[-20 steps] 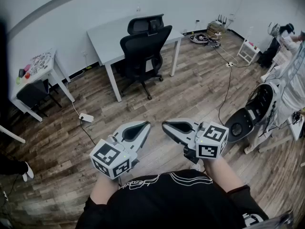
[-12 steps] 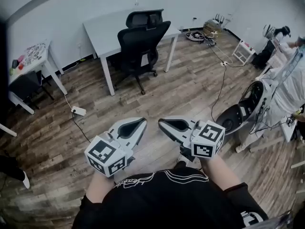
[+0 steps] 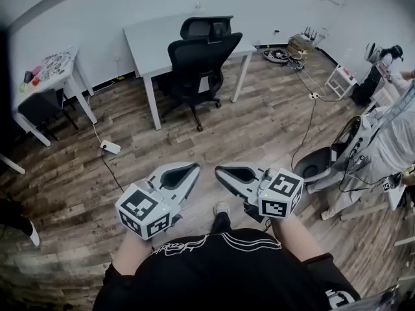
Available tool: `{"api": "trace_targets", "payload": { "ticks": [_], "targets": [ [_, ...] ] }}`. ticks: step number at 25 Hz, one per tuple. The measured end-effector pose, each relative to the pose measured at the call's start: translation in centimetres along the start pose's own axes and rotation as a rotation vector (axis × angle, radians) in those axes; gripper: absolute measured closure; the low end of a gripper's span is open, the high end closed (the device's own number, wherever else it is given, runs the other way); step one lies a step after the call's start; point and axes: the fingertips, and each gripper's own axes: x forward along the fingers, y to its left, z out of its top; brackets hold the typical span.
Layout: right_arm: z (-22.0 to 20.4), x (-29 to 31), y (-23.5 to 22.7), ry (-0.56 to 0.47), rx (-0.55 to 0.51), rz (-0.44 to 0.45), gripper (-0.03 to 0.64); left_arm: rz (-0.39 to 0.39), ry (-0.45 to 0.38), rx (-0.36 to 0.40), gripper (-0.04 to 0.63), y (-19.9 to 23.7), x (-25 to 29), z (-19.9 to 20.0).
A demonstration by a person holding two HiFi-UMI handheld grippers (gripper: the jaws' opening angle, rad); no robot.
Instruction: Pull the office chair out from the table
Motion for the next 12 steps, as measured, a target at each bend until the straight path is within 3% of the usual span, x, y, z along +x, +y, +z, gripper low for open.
{"api": "trace_targets", "payload": {
  "ticks": [6,12],
  "targets": [
    [0.3,0.2,-4.0,-0.005,-0.080,0.014,0.581,0.069,0.020,-0.010,0.589,2.4,2.9,-0.2],
    [1.7,-0.9,-11.9,-0.026,-0.033,-0.013,0.580,0.103,0.027,-0.044,0.589,5.9,9.0,0.5]
  ]
}}
